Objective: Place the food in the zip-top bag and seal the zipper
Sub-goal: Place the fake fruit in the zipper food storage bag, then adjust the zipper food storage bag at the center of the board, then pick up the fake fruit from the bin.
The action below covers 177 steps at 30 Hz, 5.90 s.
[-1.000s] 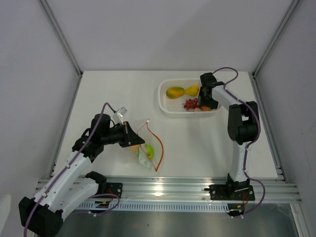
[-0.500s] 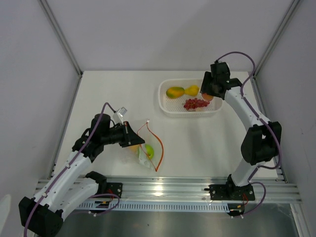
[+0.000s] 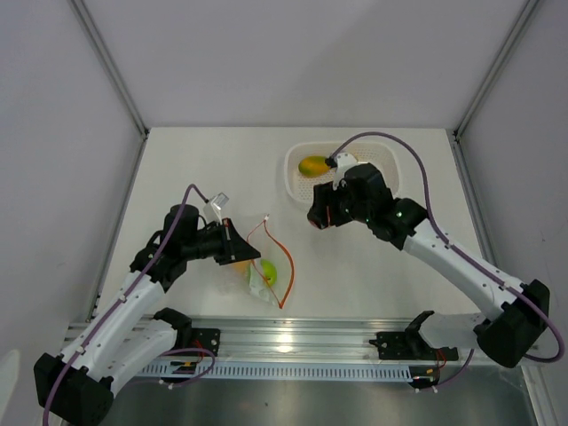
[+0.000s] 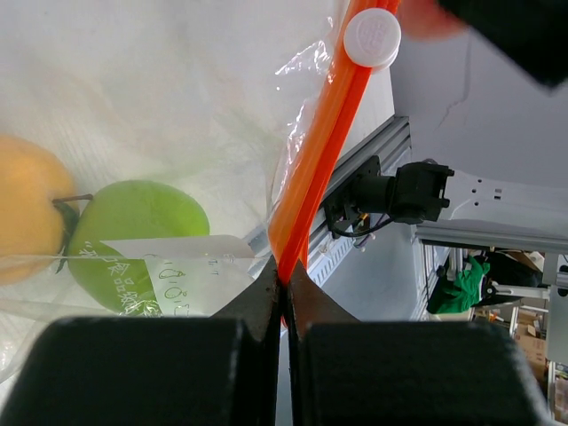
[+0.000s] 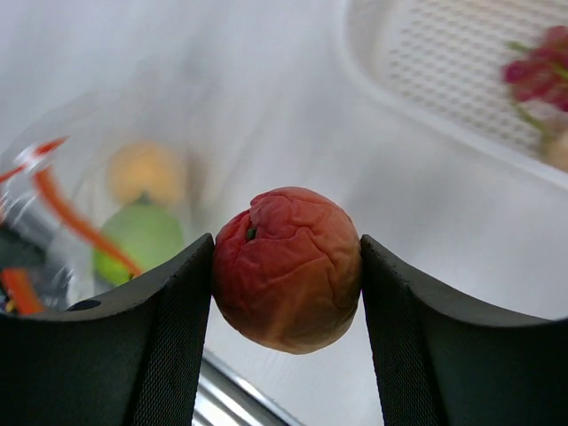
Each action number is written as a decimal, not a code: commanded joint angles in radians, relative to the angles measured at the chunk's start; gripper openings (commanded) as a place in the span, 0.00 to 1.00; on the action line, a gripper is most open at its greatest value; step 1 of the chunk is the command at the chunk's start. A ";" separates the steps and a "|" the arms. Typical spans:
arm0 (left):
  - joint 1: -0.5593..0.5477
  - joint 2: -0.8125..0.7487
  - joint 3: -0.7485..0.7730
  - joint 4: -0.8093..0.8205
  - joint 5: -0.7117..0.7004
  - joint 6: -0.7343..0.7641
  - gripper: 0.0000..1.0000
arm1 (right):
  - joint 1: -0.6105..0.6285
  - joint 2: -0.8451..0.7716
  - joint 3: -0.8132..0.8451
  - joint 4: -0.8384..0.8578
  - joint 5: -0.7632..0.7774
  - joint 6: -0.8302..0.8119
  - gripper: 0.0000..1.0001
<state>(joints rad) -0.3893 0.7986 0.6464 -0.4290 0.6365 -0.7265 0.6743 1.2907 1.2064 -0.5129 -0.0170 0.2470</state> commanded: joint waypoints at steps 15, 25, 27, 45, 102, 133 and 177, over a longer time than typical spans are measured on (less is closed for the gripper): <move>0.007 0.007 0.009 0.029 0.029 -0.008 0.01 | 0.315 -0.056 -0.143 0.284 -0.248 -0.008 0.00; 0.007 -0.013 0.036 0.000 0.040 -0.016 0.01 | 0.330 0.067 -0.142 0.359 -0.288 0.023 0.00; 0.007 -0.025 0.045 -0.005 0.038 -0.017 0.01 | 0.332 0.088 -0.134 0.356 -0.261 0.031 0.06; 0.007 -0.038 0.052 -0.010 0.040 -0.024 0.01 | 0.334 0.081 -0.111 0.307 -0.095 0.058 0.99; 0.007 -0.107 0.073 -0.012 0.043 -0.089 0.01 | 0.255 0.149 0.173 -0.073 -0.097 0.167 0.00; 0.007 -0.177 0.067 -0.068 -0.120 -0.044 0.01 | -0.005 0.177 0.403 0.049 0.059 -0.007 0.97; 0.010 -0.148 0.021 -0.045 -0.098 -0.034 0.01 | -0.344 0.818 0.515 -0.285 0.193 0.149 0.81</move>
<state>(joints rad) -0.3885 0.6540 0.6674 -0.4988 0.5270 -0.7761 0.3412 2.1559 1.7313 -0.8330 0.1921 0.3901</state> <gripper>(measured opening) 0.005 0.846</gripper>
